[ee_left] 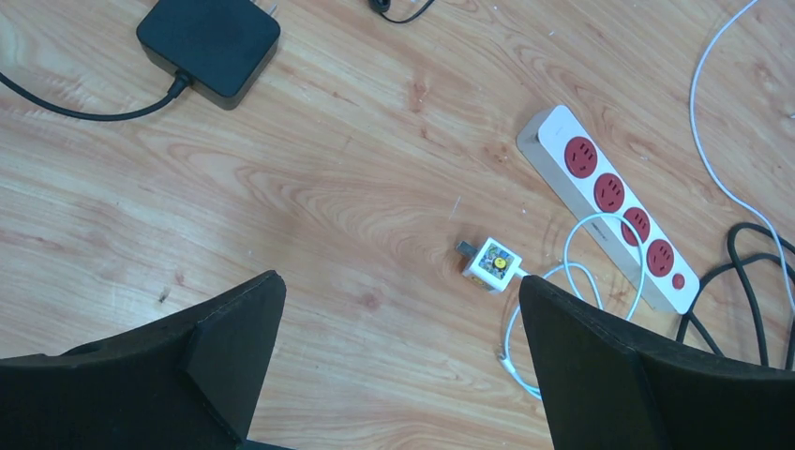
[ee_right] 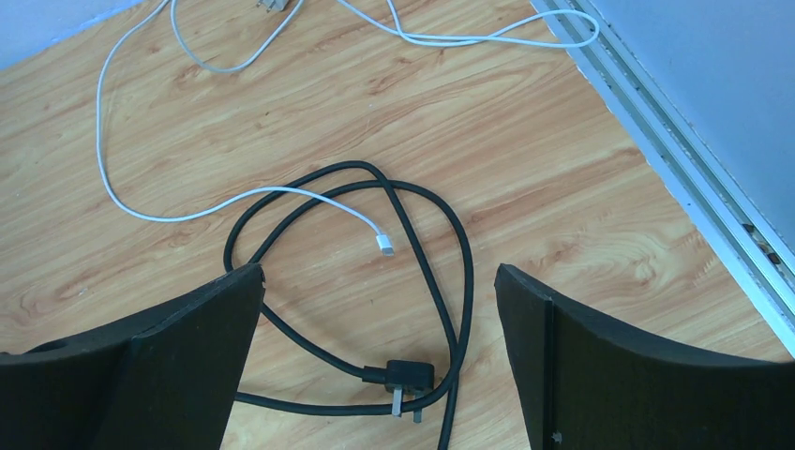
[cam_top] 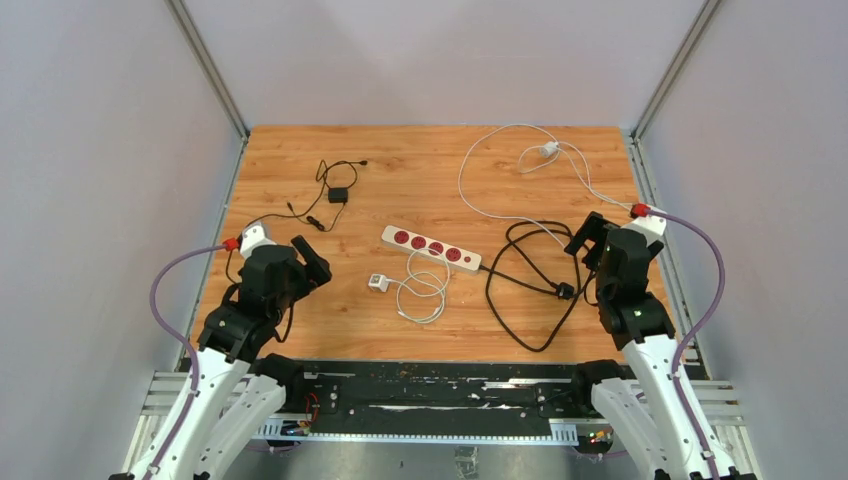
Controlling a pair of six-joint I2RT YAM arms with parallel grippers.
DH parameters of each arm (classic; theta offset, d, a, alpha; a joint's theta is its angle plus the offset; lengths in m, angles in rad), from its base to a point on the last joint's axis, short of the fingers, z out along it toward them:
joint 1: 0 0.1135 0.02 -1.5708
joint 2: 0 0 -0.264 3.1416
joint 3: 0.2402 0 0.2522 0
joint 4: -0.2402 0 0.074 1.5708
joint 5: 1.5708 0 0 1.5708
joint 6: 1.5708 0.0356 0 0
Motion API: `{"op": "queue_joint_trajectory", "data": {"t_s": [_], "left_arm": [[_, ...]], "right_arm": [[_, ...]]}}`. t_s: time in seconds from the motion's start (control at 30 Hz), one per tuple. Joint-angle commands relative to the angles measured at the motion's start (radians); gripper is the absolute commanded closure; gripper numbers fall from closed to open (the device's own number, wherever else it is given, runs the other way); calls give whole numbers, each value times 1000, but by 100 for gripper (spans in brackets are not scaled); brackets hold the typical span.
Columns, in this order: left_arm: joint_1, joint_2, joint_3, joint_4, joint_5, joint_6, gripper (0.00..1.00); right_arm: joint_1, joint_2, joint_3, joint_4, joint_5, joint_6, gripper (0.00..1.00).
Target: Insert the plug
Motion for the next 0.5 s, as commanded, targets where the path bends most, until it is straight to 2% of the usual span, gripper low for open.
{"op": "queue_joint_trajectory", "data": {"t_s": [0.0,0.1,0.2,0.23,0.37,0.47], "left_arm": [[7,20,35,11,20,10,0],[7,50,33,27,57,0,0],[7,118,26,91,160,37,0],[8,142,20,129,201,48,0],[7,252,-6,488,466,166,0],[7,379,102,677,664,301,0]], "right_arm": [[-8,-13,27,-17,-31,4,0],[-8,-22,17,-14,-61,-14,0],[-8,-45,-7,5,-102,-26,0],[-8,-55,-18,20,-159,-38,0],[-8,-81,-58,103,-326,-68,0],[-8,-68,-40,96,-378,-82,0]]}}
